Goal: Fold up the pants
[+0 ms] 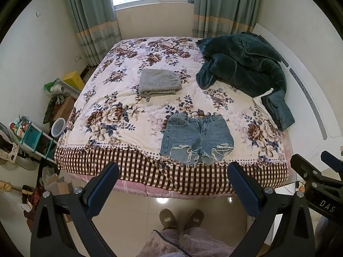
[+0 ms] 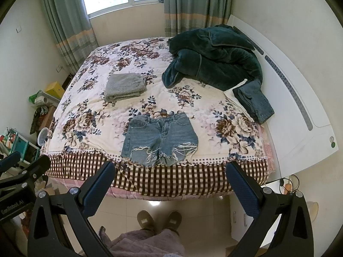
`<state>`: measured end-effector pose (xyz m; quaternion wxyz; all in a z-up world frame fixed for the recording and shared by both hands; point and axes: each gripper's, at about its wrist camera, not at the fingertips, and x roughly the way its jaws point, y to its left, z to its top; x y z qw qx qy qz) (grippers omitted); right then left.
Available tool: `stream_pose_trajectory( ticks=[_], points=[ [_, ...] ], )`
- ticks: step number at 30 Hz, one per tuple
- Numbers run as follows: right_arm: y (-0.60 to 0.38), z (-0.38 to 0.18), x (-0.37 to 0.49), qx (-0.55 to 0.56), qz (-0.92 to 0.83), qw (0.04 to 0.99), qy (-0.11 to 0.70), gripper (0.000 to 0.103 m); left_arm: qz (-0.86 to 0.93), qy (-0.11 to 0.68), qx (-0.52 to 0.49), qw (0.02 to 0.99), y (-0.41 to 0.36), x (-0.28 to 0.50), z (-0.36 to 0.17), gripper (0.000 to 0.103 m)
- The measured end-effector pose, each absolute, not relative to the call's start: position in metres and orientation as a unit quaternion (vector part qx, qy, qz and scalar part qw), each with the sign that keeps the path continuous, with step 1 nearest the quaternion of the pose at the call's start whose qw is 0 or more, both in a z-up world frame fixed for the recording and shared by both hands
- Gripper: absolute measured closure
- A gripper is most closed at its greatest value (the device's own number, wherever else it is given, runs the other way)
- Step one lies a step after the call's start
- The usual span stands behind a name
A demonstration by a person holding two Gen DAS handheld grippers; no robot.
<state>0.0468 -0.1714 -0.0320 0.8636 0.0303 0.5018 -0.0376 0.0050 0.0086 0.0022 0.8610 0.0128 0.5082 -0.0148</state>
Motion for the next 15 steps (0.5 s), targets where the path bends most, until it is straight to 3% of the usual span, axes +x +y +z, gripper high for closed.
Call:
stream_pose_trajectory(
  ticks=[15],
  points=[
    [-0.1712,-0.0298,0.0445,0.03,-0.038,0.864,0.501,0.0,-0.015,0.505,0.012,0.863,0.011,0.0092,0.0089,0.0]
  ],
)
